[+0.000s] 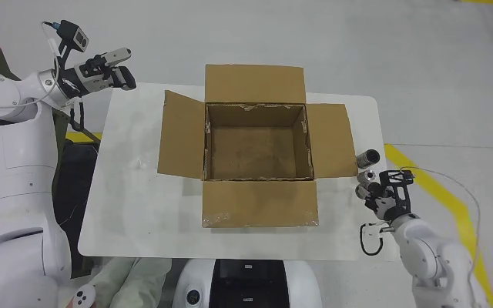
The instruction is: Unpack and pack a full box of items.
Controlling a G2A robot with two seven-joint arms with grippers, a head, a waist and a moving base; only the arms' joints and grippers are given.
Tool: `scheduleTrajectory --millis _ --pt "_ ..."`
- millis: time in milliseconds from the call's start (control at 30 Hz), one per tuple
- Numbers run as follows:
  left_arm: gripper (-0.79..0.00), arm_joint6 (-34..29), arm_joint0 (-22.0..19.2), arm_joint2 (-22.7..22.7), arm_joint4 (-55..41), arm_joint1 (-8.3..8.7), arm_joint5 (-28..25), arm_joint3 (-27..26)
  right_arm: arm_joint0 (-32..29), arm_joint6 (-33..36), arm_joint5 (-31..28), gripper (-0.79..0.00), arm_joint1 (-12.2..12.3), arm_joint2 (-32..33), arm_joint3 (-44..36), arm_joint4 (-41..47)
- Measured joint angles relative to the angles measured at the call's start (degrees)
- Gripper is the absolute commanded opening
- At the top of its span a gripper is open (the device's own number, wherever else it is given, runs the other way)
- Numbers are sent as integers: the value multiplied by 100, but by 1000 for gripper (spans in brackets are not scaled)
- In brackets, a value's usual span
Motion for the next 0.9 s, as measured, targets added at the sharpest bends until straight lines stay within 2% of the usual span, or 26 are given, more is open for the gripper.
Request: scheduleTrajectory --millis 500,900 --pt "0 0 0 0 0 0 0 0 -289 -455 309 -785 -15 296 -646 -171" --pt "0 0 0 0 0 0 0 0 -279 -1146 375 -785 -43 271 -1036 -524"
